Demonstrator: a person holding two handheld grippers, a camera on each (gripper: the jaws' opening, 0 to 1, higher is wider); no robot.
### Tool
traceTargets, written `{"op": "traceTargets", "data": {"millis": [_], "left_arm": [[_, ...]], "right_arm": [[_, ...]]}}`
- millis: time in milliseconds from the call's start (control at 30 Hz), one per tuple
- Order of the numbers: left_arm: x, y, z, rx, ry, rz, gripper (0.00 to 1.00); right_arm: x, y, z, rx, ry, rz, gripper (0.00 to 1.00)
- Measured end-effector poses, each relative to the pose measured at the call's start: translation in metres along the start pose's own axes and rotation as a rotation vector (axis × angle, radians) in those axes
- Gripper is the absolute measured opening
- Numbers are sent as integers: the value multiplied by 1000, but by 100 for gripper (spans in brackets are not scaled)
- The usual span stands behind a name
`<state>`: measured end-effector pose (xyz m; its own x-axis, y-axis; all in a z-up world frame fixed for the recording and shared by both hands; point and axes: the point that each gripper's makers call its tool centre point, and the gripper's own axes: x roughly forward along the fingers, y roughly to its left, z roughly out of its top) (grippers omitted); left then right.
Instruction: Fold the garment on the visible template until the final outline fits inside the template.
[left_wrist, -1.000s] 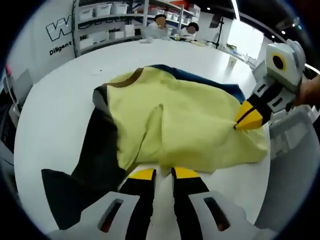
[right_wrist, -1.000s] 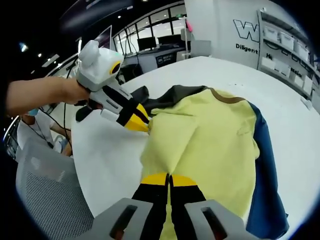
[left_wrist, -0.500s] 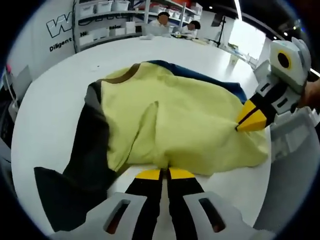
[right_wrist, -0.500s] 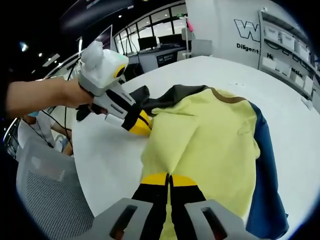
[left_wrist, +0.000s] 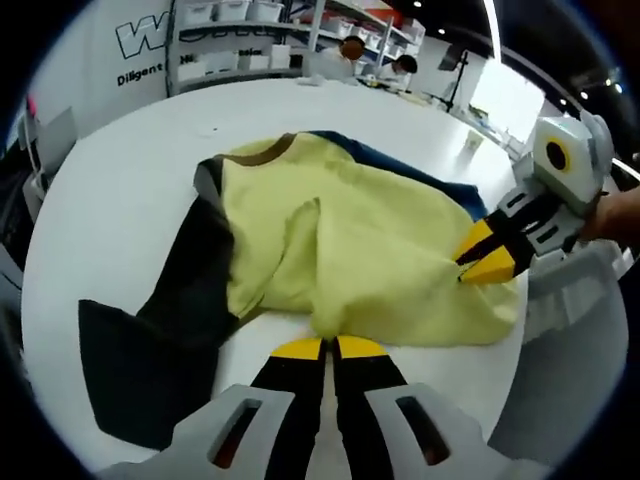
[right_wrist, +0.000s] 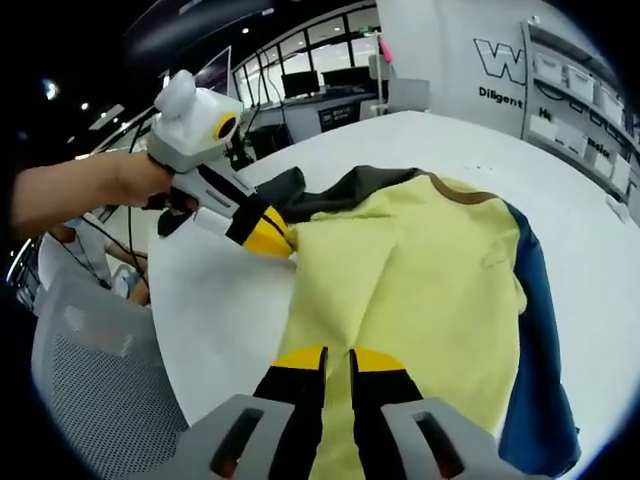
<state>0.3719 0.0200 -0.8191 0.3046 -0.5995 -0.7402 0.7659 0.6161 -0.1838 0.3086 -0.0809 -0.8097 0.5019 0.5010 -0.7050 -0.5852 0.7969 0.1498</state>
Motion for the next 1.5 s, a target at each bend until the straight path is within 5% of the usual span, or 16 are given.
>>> {"op": "traceTargets", "data": {"millis": [467, 833, 1100, 1500], "left_arm": [[-32, -1, -20, -38, -7, 30, 9], [-54, 2, -58, -91, 29, 56, 9], [-64, 0, -78, -124, 51, 64, 8], [-74, -1, -110, -150, 130, 66, 8]], "right_arm": [[-17, -2, -8, 5, -1, 0, 28], [-54, -34, -29, 38, 29, -77, 33], [-78, -58, -60, 100, 75, -129, 31], [-85, -64, -109, 80, 185, -151, 15]]}}
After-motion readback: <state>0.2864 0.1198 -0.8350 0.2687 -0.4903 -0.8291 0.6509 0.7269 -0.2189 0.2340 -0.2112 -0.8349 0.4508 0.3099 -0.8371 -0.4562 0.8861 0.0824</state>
